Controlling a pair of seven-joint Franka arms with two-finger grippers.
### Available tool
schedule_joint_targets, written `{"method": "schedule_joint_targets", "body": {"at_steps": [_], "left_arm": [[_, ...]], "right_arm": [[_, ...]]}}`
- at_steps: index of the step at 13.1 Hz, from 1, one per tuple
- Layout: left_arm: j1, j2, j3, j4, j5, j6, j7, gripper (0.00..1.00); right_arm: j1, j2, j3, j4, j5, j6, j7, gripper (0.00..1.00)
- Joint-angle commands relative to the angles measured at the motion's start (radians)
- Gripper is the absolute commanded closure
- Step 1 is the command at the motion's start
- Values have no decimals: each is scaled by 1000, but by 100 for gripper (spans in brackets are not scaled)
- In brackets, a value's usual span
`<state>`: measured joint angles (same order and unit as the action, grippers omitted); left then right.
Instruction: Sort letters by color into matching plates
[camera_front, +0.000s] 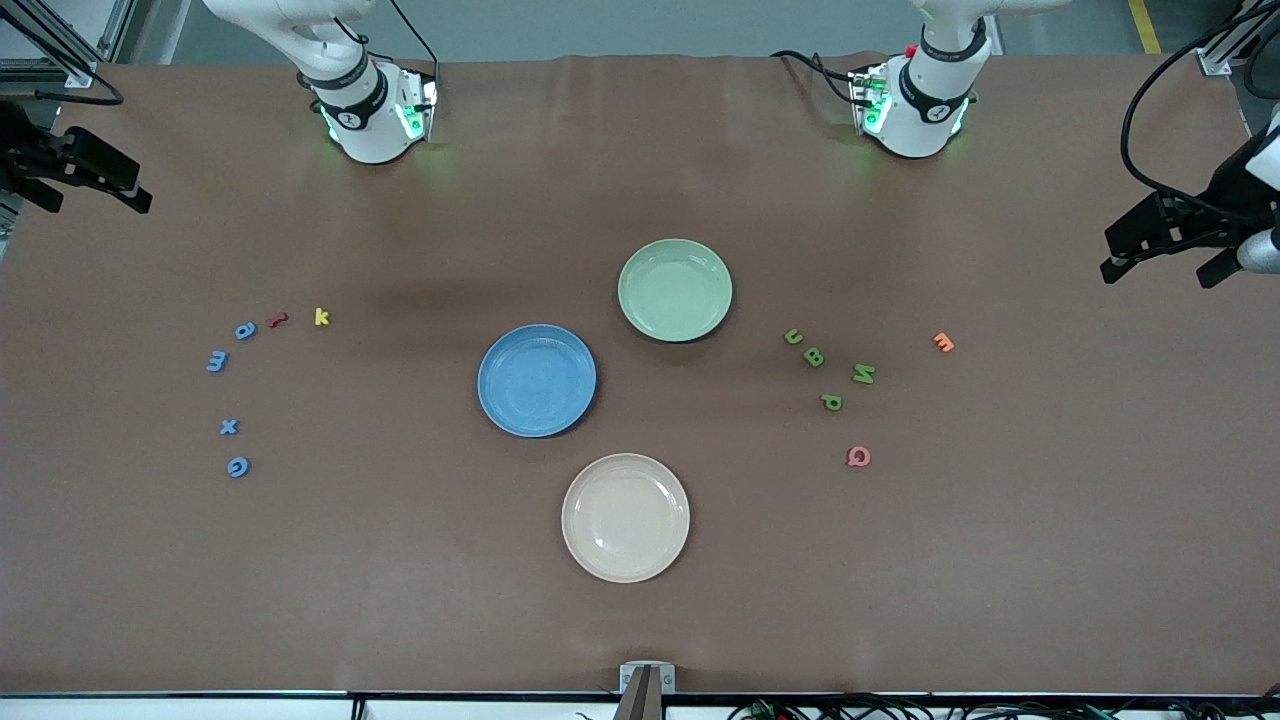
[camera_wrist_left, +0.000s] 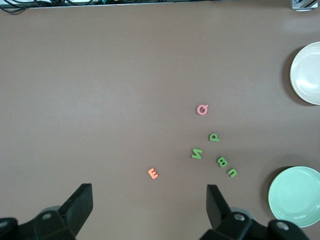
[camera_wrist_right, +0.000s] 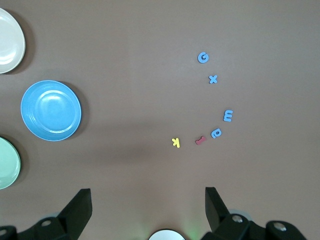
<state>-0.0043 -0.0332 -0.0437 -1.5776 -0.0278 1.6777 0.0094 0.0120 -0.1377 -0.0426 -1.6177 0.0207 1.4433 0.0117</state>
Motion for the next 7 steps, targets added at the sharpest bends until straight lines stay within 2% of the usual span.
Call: {"method": "schedule_joint_targets", "body": {"at_steps": [1, 7], "left_arm": [[-5, 1, 2, 8, 3, -32, 9, 0], [-6, 12, 1, 2, 3, -52, -37, 0]], "right_arm": [[-12, -17, 13, -13, -22, 2, -12, 0], [-15, -8, 13, 24, -25, -9, -6, 0]]}}
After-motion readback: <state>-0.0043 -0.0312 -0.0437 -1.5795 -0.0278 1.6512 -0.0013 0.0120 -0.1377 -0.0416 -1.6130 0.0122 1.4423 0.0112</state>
